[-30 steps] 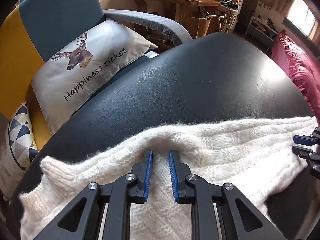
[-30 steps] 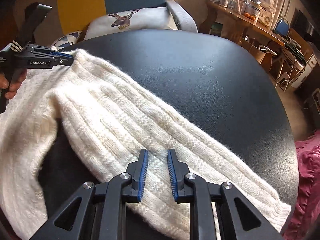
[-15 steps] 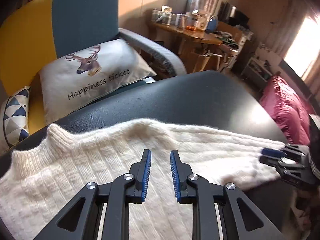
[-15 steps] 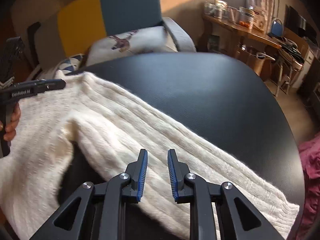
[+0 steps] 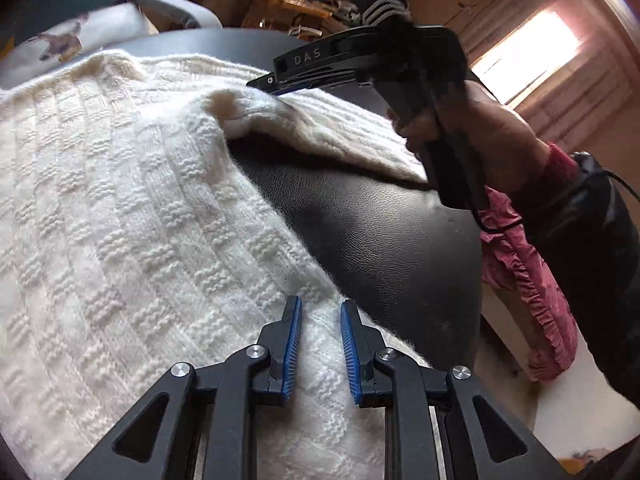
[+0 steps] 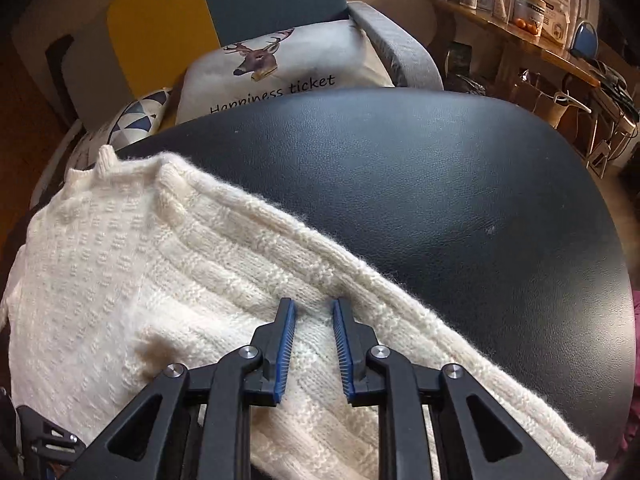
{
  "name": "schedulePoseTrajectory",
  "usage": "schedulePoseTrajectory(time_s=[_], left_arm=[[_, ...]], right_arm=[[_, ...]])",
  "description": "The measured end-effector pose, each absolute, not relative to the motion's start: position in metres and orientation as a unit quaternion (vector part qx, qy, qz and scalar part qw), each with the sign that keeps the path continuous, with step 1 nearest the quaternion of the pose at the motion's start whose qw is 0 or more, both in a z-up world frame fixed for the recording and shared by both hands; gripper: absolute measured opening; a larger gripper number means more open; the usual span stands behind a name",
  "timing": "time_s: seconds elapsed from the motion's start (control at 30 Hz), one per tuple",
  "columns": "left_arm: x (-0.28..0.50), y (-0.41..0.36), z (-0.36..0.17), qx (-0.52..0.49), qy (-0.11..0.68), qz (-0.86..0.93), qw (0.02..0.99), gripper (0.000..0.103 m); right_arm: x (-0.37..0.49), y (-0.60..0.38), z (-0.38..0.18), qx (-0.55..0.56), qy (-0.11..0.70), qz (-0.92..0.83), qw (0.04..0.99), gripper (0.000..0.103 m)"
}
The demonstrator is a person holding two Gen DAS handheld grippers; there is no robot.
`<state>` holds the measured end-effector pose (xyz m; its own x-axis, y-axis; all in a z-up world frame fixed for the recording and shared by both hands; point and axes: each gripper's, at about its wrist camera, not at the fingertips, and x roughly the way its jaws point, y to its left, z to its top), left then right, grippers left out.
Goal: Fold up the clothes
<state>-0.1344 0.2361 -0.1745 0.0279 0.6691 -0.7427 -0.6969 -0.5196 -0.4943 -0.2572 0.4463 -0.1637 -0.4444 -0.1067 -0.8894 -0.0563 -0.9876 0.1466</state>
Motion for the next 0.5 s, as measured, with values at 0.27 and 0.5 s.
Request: schedulePoseTrajectory(time_s=[0.27,0.5], left_arm=[[-0.124,0.234,-0.168,-0.530,0.002,0.694,0.487,0.021],[-0.163,0.164,-0.108,-0.456,-0.043,0.798,0.391,0.028]], right_arm=[[-0.250,0.445,-0.163,0.501,-0.055,-0.863,0.015,0.018],[-0.245,0.425,-0.127,0.478,-0.052,-0.876,0.023,0.020]])
